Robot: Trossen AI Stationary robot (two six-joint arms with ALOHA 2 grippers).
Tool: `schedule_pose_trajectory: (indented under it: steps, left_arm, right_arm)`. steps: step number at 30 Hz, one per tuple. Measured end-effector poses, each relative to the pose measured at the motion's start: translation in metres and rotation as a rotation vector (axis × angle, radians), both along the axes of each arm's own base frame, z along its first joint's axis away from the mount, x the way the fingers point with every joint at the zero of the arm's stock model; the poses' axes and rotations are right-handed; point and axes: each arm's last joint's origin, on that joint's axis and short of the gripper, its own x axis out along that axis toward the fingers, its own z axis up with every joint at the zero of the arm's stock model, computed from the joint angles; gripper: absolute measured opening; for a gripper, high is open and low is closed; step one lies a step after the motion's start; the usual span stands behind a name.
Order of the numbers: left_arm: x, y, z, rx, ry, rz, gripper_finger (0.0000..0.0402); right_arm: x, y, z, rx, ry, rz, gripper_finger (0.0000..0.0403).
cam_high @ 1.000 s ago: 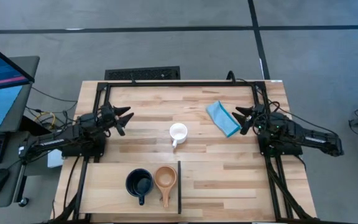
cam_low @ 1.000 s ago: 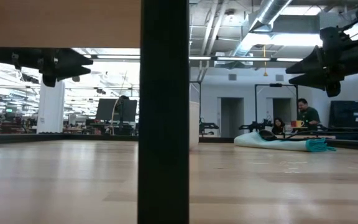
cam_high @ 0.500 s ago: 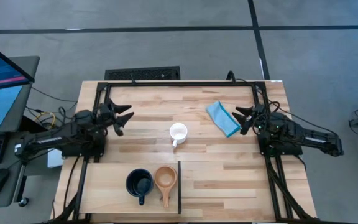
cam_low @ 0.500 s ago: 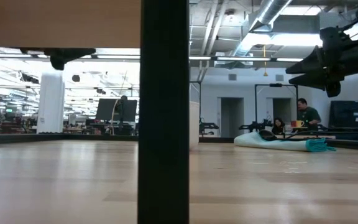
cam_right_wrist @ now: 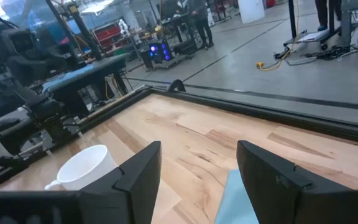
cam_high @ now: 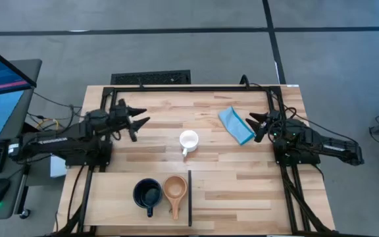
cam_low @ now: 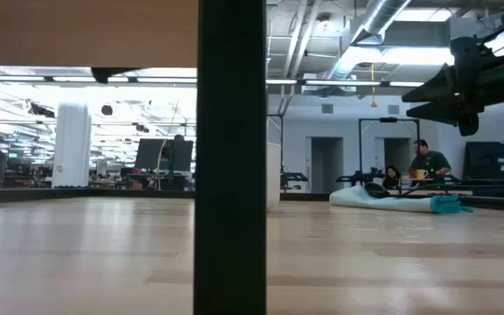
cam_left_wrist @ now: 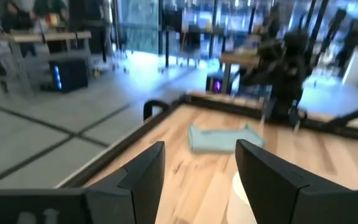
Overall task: Stack small to large cups/mugs on shelf
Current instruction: Put the white mug on the shelf
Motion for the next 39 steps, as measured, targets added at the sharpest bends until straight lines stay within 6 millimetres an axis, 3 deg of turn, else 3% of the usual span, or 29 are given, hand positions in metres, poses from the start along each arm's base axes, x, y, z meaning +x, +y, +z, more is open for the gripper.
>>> schedule_pose_trajectory:
  steps: [7, 20, 28, 39]
  left_arm:
    - [0.042, 0.012, 0.016, 0.025, 0.167, -0.010, 0.0187]
    - [0.122, 0.029, 0.059, 0.057, 0.391, -0.196, 0.0187]
    - [0.162, 0.040, 0.056, 0.010, 0.610, -0.232, 0.0187]
    - [0.212, 0.051, 0.032, 0.039, 0.836, -0.358, 0.0187]
  right_arm:
    - [0.000, 0.000, 0.001, 0.002, -0.010, 0.000, 0.0232]
    - [0.000, 0.000, 0.001, 0.020, -0.024, -0.002, 0.0232]
    - [0.000, 0.000, -0.001, 0.023, -0.007, -0.002, 0.0232]
    - [0.000, 0.000, -0.001, 0.023, -0.002, 0.001, 0.0232]
